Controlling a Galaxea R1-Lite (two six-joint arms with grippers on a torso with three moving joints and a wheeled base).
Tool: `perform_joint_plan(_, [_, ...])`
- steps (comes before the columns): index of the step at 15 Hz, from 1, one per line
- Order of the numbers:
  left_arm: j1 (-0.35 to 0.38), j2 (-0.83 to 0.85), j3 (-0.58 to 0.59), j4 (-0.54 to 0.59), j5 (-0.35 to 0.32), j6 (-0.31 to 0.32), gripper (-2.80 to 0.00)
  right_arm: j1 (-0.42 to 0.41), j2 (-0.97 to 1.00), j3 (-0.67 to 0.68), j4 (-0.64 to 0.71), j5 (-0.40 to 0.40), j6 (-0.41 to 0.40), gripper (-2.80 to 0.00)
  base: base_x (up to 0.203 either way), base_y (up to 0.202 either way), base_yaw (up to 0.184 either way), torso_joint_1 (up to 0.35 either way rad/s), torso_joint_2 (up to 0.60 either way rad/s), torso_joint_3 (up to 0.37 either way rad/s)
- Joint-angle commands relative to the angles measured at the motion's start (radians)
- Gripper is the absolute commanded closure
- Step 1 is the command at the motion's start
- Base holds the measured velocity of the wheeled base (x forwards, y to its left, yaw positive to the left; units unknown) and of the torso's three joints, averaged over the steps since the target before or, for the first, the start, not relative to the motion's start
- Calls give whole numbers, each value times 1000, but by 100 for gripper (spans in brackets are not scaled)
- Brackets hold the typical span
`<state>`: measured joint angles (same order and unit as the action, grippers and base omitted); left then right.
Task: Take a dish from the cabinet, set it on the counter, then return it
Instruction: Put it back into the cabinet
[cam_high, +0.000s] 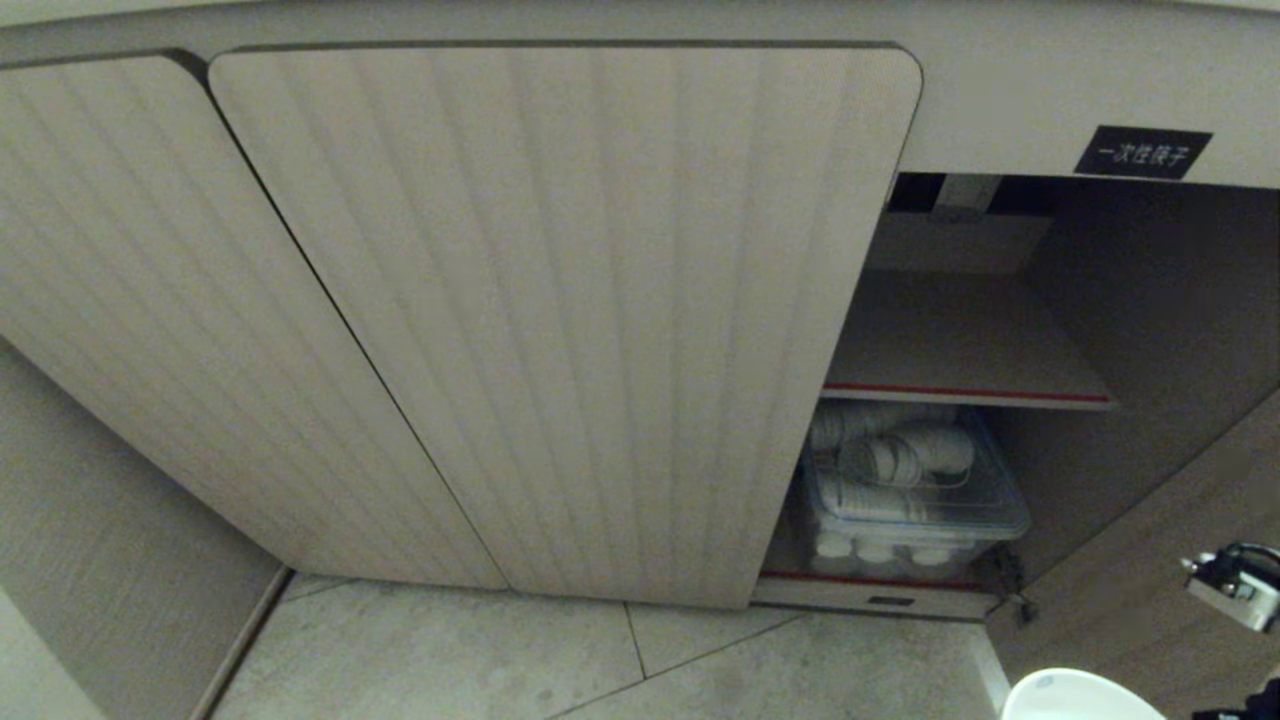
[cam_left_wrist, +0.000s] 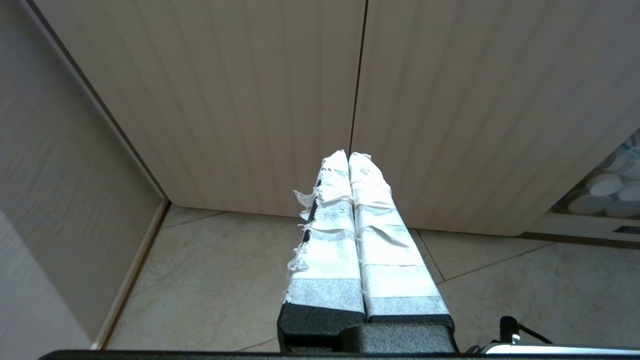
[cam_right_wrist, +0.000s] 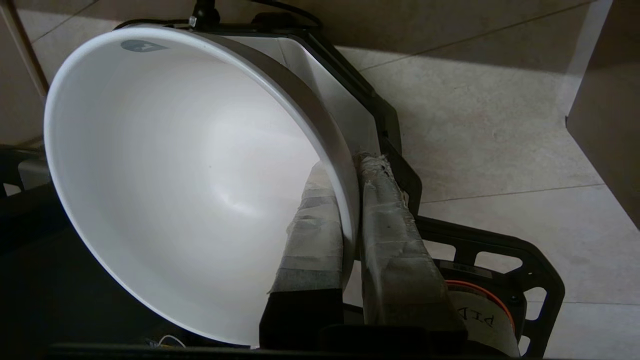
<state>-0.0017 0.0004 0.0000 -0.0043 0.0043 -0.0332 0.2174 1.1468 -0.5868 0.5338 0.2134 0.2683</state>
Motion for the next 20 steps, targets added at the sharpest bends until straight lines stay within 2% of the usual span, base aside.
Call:
perform_joint_plan(1, [0,0,0,0,0,-1,0,2,2,4,2,1,2,0,0,0,0,0,0,0])
perform_joint_plan(11, [0,0,-1,0,0,-1,0,-3,-7,-10,-38,0,3,0,0,0,0,0,0,0])
perform_joint_plan(17, [0,0,-1,0,0,-1,0,-37,41,-104,-29,-31,15,0,0,0,0,0,0,0])
perform_joint_plan(19, [0,0,0,0,0,-1,0,-44,82,-141,-30,-78,43,0,0,0,0,0,0,0])
perform_joint_plan(20, [0,0,-1,0,2,-1,0,-44,101,-163,-31,-94,83,0,0,0,0,0,0,0])
